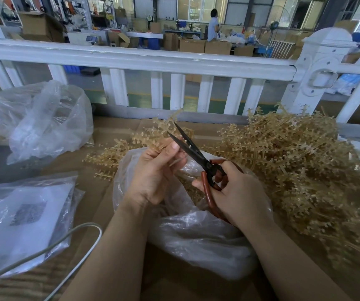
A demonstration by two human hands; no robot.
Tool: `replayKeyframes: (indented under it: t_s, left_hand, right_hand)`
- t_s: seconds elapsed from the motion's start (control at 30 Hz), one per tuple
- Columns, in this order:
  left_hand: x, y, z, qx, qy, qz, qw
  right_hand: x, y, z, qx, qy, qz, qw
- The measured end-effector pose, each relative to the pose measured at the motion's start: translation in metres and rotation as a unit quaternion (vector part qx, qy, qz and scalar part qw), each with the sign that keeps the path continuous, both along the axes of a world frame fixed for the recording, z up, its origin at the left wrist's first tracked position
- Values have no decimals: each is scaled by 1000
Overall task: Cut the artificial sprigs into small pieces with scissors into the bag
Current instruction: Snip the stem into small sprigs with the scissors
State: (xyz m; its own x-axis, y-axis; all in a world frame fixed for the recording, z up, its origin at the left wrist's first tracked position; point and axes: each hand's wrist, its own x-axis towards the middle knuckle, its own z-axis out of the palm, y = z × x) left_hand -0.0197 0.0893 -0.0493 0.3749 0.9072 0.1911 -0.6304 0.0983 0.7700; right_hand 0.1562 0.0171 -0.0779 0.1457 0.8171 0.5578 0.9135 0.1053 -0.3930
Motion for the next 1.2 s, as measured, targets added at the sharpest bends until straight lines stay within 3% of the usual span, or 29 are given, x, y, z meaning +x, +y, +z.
replayKeyframes:
  t_s: [0.53,1.2]
  left_hand:
    - [1,-3,-2,77,71,28,994]
    - [0,1,-4,100,61,10,993]
  right_hand:
    - [0,1,-1,8,-6,-25,1000]
    - [-1,-1,3,12,-12,-22,1000]
